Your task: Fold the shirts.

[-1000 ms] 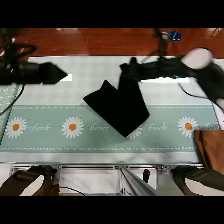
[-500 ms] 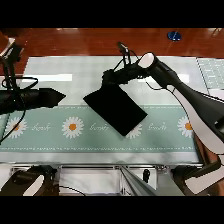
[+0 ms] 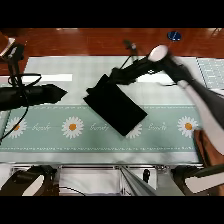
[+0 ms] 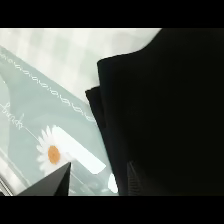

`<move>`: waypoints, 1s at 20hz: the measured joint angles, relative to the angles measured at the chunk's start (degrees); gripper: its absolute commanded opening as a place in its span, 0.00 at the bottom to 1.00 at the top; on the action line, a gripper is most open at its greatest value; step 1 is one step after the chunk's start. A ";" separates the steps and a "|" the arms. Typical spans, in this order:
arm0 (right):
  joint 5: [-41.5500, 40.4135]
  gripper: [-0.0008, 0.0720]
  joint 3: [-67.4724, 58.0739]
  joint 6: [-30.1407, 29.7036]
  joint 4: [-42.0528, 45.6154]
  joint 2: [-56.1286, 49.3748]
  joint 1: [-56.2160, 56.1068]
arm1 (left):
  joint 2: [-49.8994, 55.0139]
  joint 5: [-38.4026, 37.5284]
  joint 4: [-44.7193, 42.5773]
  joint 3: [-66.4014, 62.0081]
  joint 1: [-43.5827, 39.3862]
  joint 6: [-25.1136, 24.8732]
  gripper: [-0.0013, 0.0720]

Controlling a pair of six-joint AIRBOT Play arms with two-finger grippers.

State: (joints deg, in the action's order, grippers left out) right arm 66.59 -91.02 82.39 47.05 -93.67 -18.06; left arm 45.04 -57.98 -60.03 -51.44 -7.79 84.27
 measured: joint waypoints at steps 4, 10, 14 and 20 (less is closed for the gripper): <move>5.07 0.58 11.10 5.97 18.21 18.10 5.46 | 1.11 0.37 0.00 0.15 0.00 0.04 0.05; -12.61 0.58 53.13 27.76 26.62 49.62 7.37 | 1.49 0.37 0.02 0.20 -0.07 0.09 0.05; -28.26 0.58 70.34 31.39 11.72 53.00 4.85 | 1.51 0.37 0.02 0.20 -0.15 0.68 0.05; -40.70 0.58 74.31 18.80 -11.72 40.61 -1.84 | 1.73 0.35 0.02 0.20 -0.17 1.07 0.05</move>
State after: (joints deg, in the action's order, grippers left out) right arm 25.89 -16.71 101.19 35.33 -53.06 -19.90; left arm 46.76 -57.63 -60.01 -51.24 -7.97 85.34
